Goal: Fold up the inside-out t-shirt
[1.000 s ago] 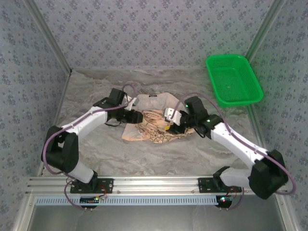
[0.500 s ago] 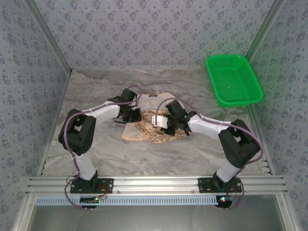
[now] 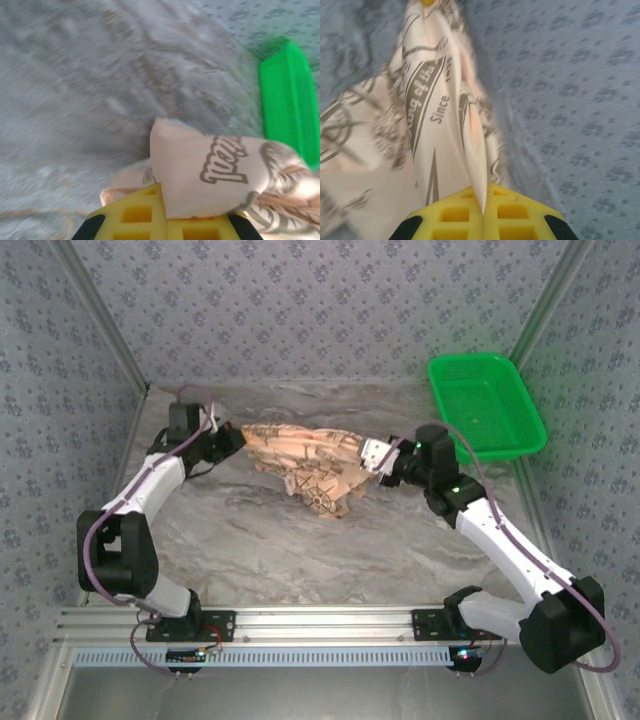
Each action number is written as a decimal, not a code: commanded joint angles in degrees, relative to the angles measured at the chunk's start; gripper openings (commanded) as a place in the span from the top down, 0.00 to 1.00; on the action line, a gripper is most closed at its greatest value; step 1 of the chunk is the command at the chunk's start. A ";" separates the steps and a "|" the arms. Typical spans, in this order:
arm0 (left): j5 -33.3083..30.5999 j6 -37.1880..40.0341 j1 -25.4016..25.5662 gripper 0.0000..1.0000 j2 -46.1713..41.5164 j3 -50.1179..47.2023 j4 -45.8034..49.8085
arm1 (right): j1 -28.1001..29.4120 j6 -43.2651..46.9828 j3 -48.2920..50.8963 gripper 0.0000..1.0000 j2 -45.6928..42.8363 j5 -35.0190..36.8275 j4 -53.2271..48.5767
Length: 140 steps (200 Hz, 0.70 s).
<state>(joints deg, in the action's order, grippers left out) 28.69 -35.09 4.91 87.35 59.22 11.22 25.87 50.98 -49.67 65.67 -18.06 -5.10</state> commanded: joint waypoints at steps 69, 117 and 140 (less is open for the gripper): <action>-4.24 11.95 8.45 0.59 2.21 2.10 20.31 | 6.66 4.57 -9.10 0.63 14.23 -3.15 -25.66; -3.62 19.54 16.52 0.55 3.34 10.44 22.23 | 9.56 -0.51 -12.24 0.58 21.46 -3.88 -12.90; -4.89 21.96 18.50 0.56 6.89 11.04 21.64 | 12.46 -1.56 -11.90 0.58 26.19 4.13 -12.82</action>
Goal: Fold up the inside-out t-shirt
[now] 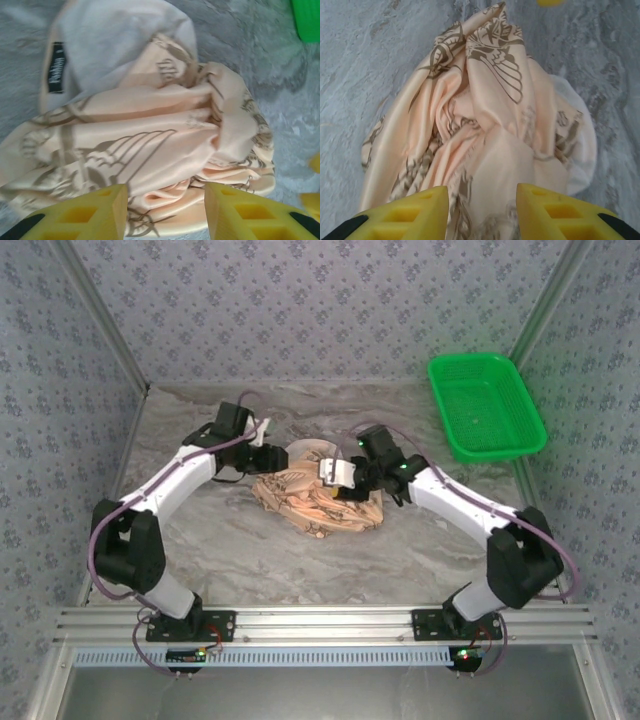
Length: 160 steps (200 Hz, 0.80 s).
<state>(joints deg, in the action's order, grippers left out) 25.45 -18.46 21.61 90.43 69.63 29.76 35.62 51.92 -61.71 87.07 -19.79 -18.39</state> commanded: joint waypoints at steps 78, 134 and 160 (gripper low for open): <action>-4.87 9.21 6.07 0.14 14.43 2.72 -7.23 | 7.12 -23.08 0.00 0.83 13.77 25.81 10.53; 0.31 4.90 -1.63 1.00 10.16 9.66 -2.01 | 1.55 -24.08 8.59 1.00 -6.23 2.01 15.84; 1.49 -2.61 -9.16 1.00 0.73 4.36 -2.70 | -5.97 -24.07 11.20 1.00 -16.11 -9.96 11.01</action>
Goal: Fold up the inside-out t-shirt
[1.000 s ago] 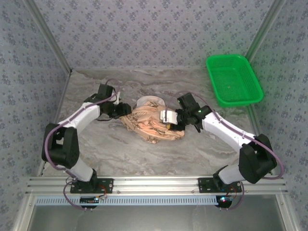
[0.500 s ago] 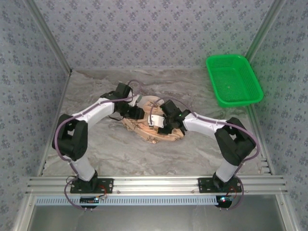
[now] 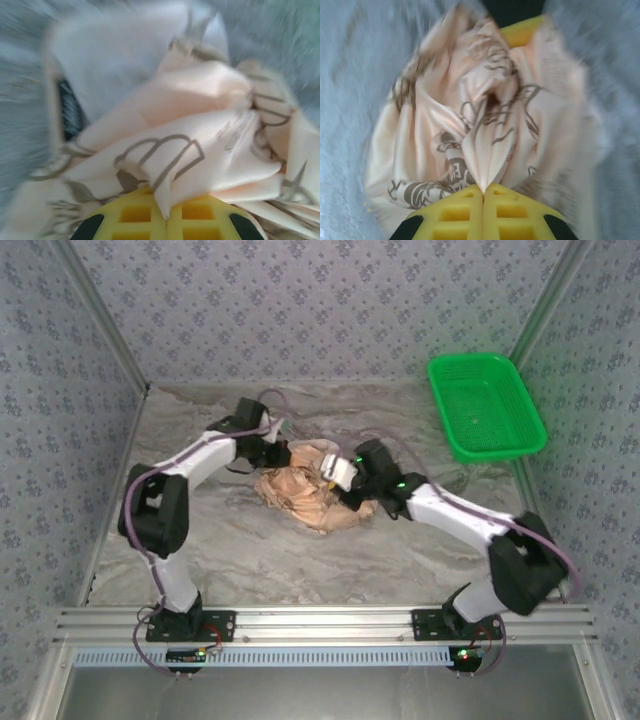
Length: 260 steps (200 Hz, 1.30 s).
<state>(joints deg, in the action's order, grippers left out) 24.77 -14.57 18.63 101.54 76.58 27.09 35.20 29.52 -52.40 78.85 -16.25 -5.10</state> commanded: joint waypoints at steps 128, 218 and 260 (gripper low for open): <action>7.48 -8.28 -0.84 0.45 -20.68 -16.09 3.42 | -6.37 1.39 -11.54 0.53 6.29 -11.02 -13.40; 0.00 -16.77 5.74 0.58 -1.55 -12.00 -5.21 | 0.26 -12.23 -14.15 0.99 24.07 -1.28 5.16; 11.70 -13.03 -0.38 1.00 -11.23 -8.48 -3.55 | -5.51 -16.06 -13.44 1.00 10.23 -13.13 7.39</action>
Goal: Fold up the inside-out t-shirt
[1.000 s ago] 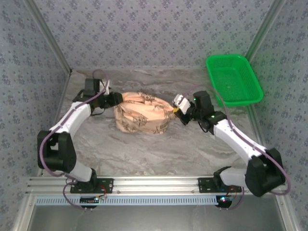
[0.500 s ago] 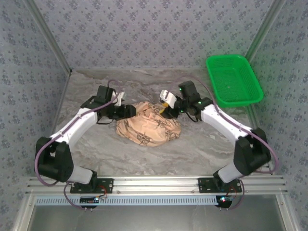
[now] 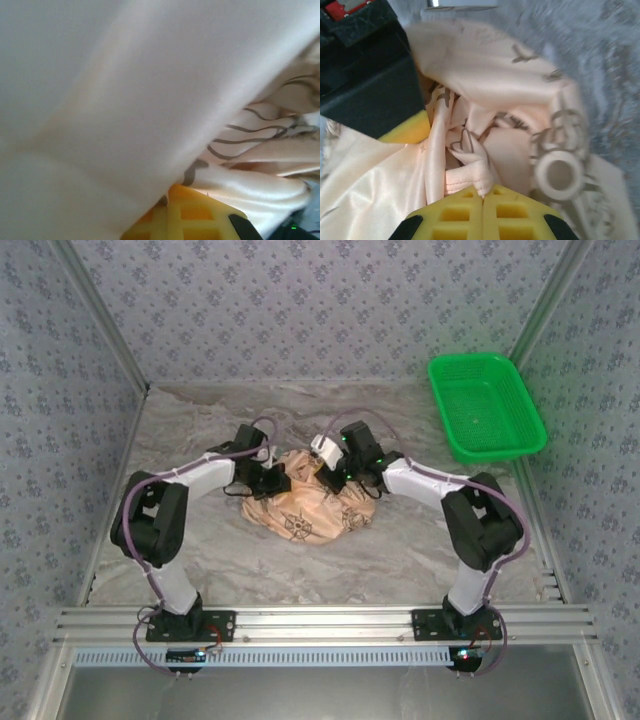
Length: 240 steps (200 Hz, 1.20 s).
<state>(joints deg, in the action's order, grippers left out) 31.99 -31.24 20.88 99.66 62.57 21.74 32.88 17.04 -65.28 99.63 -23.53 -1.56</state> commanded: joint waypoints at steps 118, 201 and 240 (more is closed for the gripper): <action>-8.02 9.60 0.82 0.54 -13.86 -11.09 6.65 | -5.22 -0.33 14.67 0.69 -21.73 4.19 -12.29; -3.48 11.83 5.37 0.39 -9.53 -1.13 5.43 | -0.34 23.32 4.68 0.57 -8.66 0.87 -19.10; -6.81 12.83 5.67 0.46 1.09 0.88 5.06 | -0.12 21.27 2.96 1.00 -3.21 3.56 -18.56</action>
<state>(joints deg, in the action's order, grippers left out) 27.49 -20.34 26.48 95.61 61.06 25.67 32.53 38.28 -59.92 95.70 -21.39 -19.20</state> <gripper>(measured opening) 0.611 0.157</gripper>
